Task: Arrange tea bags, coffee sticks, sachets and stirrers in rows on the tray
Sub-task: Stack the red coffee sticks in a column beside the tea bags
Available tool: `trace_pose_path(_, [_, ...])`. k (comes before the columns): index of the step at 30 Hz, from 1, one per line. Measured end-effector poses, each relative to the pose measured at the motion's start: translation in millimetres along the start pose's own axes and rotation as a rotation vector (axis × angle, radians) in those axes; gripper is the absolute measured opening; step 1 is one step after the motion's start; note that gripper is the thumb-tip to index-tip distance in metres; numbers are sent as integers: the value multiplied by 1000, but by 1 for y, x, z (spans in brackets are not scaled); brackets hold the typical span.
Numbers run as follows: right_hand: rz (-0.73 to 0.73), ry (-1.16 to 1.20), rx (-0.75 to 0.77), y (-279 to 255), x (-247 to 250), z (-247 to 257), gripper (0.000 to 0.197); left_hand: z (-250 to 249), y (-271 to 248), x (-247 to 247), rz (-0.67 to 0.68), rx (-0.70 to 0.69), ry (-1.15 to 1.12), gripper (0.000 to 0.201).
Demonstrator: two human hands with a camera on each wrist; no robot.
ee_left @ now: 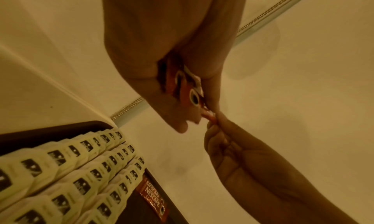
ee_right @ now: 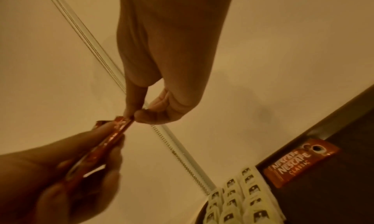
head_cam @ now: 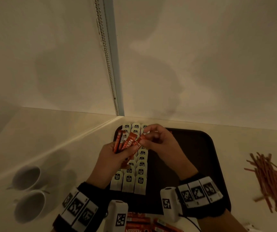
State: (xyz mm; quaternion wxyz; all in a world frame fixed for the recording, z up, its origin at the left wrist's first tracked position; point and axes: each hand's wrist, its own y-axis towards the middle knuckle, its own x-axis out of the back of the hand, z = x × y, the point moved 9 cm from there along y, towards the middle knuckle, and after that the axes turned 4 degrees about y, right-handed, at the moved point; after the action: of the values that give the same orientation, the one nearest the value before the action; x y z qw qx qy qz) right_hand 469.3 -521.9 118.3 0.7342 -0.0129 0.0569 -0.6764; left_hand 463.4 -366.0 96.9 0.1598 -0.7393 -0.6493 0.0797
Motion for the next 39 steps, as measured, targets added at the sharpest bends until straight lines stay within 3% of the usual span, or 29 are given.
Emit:
trace_pose_path(4, [0, -86, 43, -7, -9, 4, 21, 7, -4, -5, 56, 18, -10, 7])
trace_pose_path(6, [20, -118, 33, -9, -14, 0, 27, 9, -5, -3, 30, 9, -52, 7])
trace_pose_path(9, [40, -189, -12, -14, -21, -12, 39, 11, -8, -6, 7, 30, -198, 14])
trace_pose_path(15, [25, -239, -2, -19, -38, -15, 29, 25, -10, -26, 54, 95, -371, 31])
trace_pose_path(18, [51, -198, -36, -21, -45, -15, 25, 30, -8, -31, 71, 81, -327, 37])
trace_pose_path(21, [9, -275, 32, -19, -36, -3, 23, 35, -2, -23, 30, 76, -272, 41])
trace_pose_path(26, [-57, -416, 135, -17, -7, 20, 23, 23, 2, 5, -74, -22, -266, 35])
trace_pose_path(32, [-35, -437, 274, -21, -5, 51, 21, 5, 2, -7, 31, -68, -314, 24])
trace_pose_path(39, [-76, -404, 353, -24, -6, 62, 20, -2, -2, -15, 52, -73, -396, 17])
